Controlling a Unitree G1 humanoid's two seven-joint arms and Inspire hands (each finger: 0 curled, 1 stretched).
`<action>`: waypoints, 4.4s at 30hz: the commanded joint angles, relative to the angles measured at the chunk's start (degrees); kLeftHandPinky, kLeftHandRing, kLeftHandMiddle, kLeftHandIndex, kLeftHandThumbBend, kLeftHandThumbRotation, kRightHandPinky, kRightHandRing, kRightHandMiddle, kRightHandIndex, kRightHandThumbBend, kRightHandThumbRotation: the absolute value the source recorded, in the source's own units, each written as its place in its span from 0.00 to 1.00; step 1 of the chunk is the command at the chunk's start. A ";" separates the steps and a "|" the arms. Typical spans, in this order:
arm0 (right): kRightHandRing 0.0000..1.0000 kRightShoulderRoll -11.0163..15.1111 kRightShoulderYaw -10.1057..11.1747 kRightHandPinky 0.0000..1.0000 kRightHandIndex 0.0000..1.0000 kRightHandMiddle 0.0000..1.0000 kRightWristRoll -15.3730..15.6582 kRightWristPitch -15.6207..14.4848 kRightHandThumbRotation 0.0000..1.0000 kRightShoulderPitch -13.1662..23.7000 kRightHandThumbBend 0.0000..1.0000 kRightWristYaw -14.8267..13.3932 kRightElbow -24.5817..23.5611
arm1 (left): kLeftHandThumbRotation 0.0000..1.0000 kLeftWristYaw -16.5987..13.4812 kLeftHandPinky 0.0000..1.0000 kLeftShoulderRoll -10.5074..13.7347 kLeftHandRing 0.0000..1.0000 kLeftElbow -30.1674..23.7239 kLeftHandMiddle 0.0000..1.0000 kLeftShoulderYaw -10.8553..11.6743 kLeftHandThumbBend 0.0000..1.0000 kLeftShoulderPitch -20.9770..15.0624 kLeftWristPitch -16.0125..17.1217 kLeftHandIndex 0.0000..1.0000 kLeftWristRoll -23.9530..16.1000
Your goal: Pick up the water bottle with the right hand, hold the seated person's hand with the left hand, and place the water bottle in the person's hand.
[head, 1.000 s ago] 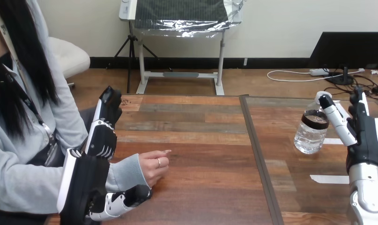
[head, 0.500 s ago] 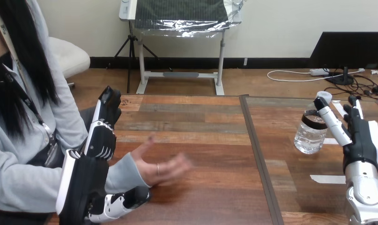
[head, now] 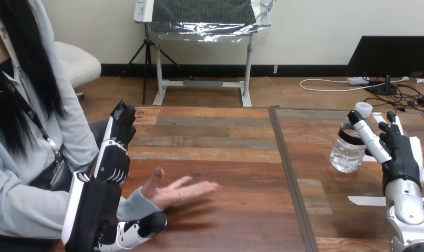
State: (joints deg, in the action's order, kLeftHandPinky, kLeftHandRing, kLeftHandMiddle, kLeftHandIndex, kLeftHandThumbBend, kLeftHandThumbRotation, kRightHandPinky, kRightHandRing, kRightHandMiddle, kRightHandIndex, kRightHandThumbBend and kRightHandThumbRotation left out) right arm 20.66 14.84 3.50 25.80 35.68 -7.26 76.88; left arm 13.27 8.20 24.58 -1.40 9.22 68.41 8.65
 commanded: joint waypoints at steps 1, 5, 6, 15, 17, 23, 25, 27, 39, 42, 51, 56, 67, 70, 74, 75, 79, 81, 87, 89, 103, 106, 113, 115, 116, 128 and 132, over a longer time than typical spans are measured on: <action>0.97 1.34 -0.45 0.81 1.00 0.95 0.61 -1.14 0.67 5.99 1.00 0.11 -0.18 | 0.66 0.34 1.00 0.47 1.00 -3.40 1.00 0.05 1.00 -1.52 -0.08 1.00 0.61; 0.97 1.36 -0.57 0.82 1.00 0.95 0.63 -1.94 0.66 6.27 1.00 0.50 -0.10 | 0.65 0.45 1.00 0.56 1.00 -3.30 1.00 0.08 1.00 -1.72 0.16 1.00 0.64; 0.97 1.25 -0.11 0.82 1.00 0.95 0.04 -2.23 0.66 6.39 1.00 1.24 -0.08 | 0.65 0.41 1.00 0.53 1.00 -3.71 1.00 0.05 1.00 -1.49 -0.15 1.00 0.66; 0.97 1.27 -0.93 0.87 1.00 0.95 0.83 -4.03 0.63 6.92 1.00 1.07 0.10 | 0.66 0.38 1.00 0.62 1.00 -5.11 1.00 0.07 1.00 -0.74 -1.13 1.00 0.70; 0.96 1.22 -0.75 0.87 1.00 0.95 0.69 -4.32 0.62 7.04 1.00 1.28 0.12 | 0.66 0.52 1.00 0.65 1.00 -5.26 1.00 -0.07 1.00 -0.76 -1.16 1.00 1.02; 0.97 1.22 -0.97 0.87 1.00 0.96 1.24 -4.74 0.58 7.22 1.00 1.79 0.18 | 0.64 1.23 1.00 0.85 1.00 -6.19 1.00 -0.50 1.00 -0.33 -1.50 1.00 2.14; 0.97 1.16 -0.59 0.88 1.00 0.96 0.93 -5.32 0.57 7.45 1.00 2.24 0.24 | 0.64 1.30 1.00 0.67 1.00 -6.93 1.00 -0.62 1.00 0.14 -2.35 1.00 2.59; 0.97 1.24 -1.15 0.88 1.00 0.96 1.62 -5.61 0.56 7.51 1.00 1.86 0.28 | 0.64 1.60 1.00 0.80 1.00 -7.43 1.00 -0.70 1.00 0.53 -2.60 1.00 2.91; 0.94 1.19 -2.32 0.86 1.00 0.95 3.69 -6.73 0.55 8.12 1.00 0.98 0.38 | 0.64 3.22 1.00 1.12 1.00 -7.82 1.00 -0.54 1.00 0.79 -2.28 1.00 4.01; 0.95 1.21 -2.56 0.86 1.00 0.95 4.25 -7.28 0.55 8.30 1.00 0.61 0.44 | 0.64 3.19 1.00 0.96 1.00 -8.29 1.00 -0.25 1.00 1.27 -2.52 1.00 3.76; 0.94 1.15 -2.78 0.88 1.00 0.94 4.93 -7.58 0.53 8.63 1.00 0.62 0.53 | 0.65 3.61 1.00 0.92 1.00 -9.32 1.00 -0.30 1.00 2.03 -2.72 1.00 4.13; 0.94 1.18 -3.30 0.89 1.00 0.94 5.54 -8.00 0.53 8.81 1.00 -0.06 0.64 | 0.63 4.12 1.00 0.87 1.00 -9.75 1.00 -0.76 1.00 2.35 -2.52 1.00 5.36; 0.93 1.08 -3.37 0.86 1.00 0.94 6.21 -9.35 0.52 9.26 0.99 0.17 0.85 | 0.62 4.04 1.00 0.73 1.00 -11.65 1.00 -0.03 1.00 3.84 -3.42 1.00 4.68; 0.92 1.07 -3.67 0.85 1.00 0.94 6.67 -10.02 0.51 9.44 0.99 -0.02 0.92 | 0.61 4.51 1.00 1.04 1.00 -11.50 1.00 -0.21 1.00 3.72 -2.89 1.00 5.11; 0.91 0.93 -3.72 0.84 1.00 0.93 6.98 -10.68 0.49 9.58 0.99 -0.80 0.99 | 0.61 4.35 1.00 0.82 1.00 -12.78 1.00 -0.26 1.00 4.71 -3.67 1.00 5.44; 0.91 0.86 -3.69 0.84 1.00 0.93 7.04 -10.75 0.49 9.64 0.99 -0.88 1.00 | 0.61 4.46 1.00 0.93 1.00 -12.74 1.00 -0.21 1.00 4.72 -3.35 1.00 5.41; 0.88 0.61 -3.17 0.81 1.00 0.92 6.73 -11.18 0.47 9.83 0.98 -0.83 1.06 | 0.61 4.48 1.00 1.05 1.00 -13.57 1.00 -0.17 1.00 5.34 -3.26 1.00 5.32; 0.87 0.48 -3.05 0.81 1.00 0.92 6.68 -11.44 0.45 9.94 0.97 -0.99 1.10 | 0.60 4.12 1.00 0.86 1.00 -15.02 1.00 -0.23 1.00 6.38 -4.12 1.00 5.33; 0.85 -0.17 -1.64 0.77 0.97 0.90 5.34 -12.90 0.39 10.61 0.97 -1.31 1.19 | 0.56 4.36 1.00 1.07 1.00 -16.75 1.00 -0.42 1.00 8.06 -3.78 1.00 5.84; 0.82 -0.38 -1.52 0.74 0.95 0.88 5.28 -13.21 0.36 10.83 0.98 -1.91 1.19 | 0.55 4.24 1.00 1.04 1.00 -17.07 1.00 -0.01 1.00 8.36 -3.65 1.00 5.42; 0.52 -3.02 -0.59 0.46 0.50 0.55 5.19 -16.63 0.02 13.65 0.94 -8.36 1.34 | 0.59 6.36 1.00 2.32 1.00 -16.19 1.00 -0.63 1.00 9.41 0.89 0.99 8.80; 0.50 -3.47 -0.74 0.44 0.43 0.53 5.40 -17.60 0.01 14.35 0.92 -8.55 1.36 | 0.59 7.06 1.00 2.65 1.00 -15.62 0.99 -1.48 1.00 9.16 2.21 0.99 10.30; 0.56 -4.68 1.15 0.50 0.35 0.54 3.29 -18.42 0.00 15.67 0.85 -6.52 1.32 | 0.57 7.66 1.00 2.74 1.00 -16.61 1.00 -2.22 1.00 10.06 1.86 1.00 11.31; 0.54 -4.82 0.76 0.49 0.34 0.51 3.67 -18.47 0.00 15.83 0.84 -7.03 1.33 | 0.57 7.79 1.00 2.61 1.00 -16.77 0.99 -2.43 1.00 9.89 2.16 1.00 11.48; 0.53 -5.00 0.51 0.49 0.34 0.50 3.88 -18.73 0.00 16.07 0.84 -7.07 1.33 | 0.57 7.68 1.00 2.34 1.00 -17.00 0.99 -2.55 1.00 10.19 2.09 1.00 11.69; 0.44 -6.25 1.17 0.39 0.32 0.48 2.98 -19.03 0.00 17.03 0.79 -5.36 1.27 | 0.58 8.08 1.00 2.81 0.99 -20.05 0.98 -3.91 1.00 12.69 -0.41 1.00 12.79; 0.39 -6.51 2.42 0.35 0.31 0.45 1.53 -18.73 0.00 17.05 0.77 -4.32 1.20 | 0.60 8.50 1.00 2.99 0.99 -20.99 0.99 -4.54 1.00 12.85 -1.06 1.00 12.99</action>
State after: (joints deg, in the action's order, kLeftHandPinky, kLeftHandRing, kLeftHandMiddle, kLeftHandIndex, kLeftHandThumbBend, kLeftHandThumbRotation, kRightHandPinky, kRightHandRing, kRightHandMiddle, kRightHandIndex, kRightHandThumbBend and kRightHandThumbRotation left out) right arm 14.54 16.16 6.11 6.39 47.51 -12.24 78.98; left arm 21.41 10.46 7.30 -4.78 23.47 68.09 21.01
